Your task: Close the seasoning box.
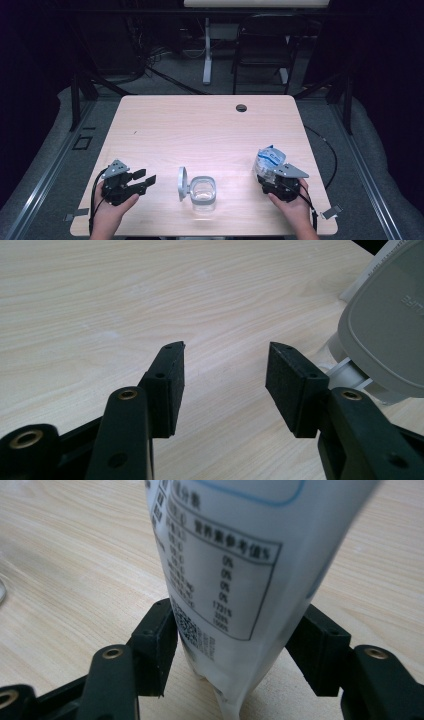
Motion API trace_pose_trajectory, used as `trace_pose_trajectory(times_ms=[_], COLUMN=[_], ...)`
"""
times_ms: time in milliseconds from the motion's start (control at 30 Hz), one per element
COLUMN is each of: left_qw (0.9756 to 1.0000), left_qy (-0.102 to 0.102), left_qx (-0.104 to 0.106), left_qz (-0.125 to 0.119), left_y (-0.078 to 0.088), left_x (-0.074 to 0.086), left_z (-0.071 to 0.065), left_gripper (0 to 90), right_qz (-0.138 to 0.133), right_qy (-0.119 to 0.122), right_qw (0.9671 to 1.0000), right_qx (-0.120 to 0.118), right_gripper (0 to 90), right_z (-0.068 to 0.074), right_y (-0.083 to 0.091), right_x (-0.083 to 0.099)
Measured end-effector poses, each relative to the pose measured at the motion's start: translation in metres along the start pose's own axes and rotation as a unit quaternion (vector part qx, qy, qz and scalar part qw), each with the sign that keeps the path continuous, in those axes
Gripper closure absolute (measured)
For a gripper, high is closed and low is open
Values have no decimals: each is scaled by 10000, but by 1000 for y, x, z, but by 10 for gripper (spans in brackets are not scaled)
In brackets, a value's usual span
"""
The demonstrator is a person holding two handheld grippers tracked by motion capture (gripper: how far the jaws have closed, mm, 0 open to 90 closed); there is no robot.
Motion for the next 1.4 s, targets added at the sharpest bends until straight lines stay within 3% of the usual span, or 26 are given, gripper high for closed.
trace_pose_trajectory(times_ms=[233, 967, 1400], left_qw=[10000, 10000, 10000], left_qy=[17, -4, 31], left_qx=[-6, -27, -35], left_qz=[1, 30, 43], left_y=[0, 0, -1], left_x=[0, 1, 2], left_z=[1, 2, 3], left_gripper=[501, 501, 501], right_qz=[16, 3, 6], right_qy=[108, -8, 17], right_qw=[9999, 9997, 9999], right_qx=[106, 236, 170], right_gripper=[395, 398, 433], right_z=[1, 4, 2], right_y=[-3, -12, -13], right_x=[2, 5, 4])
Point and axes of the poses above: each handheld gripper's, and its own axes: y roughly backward along the jaws, x roughly out of its underside, z roughly to its left, the point moved 2 cm from there along -y, roughly forward along the jaws, and after that the axes turned 10 degrees about z, right-handed, at the moved point
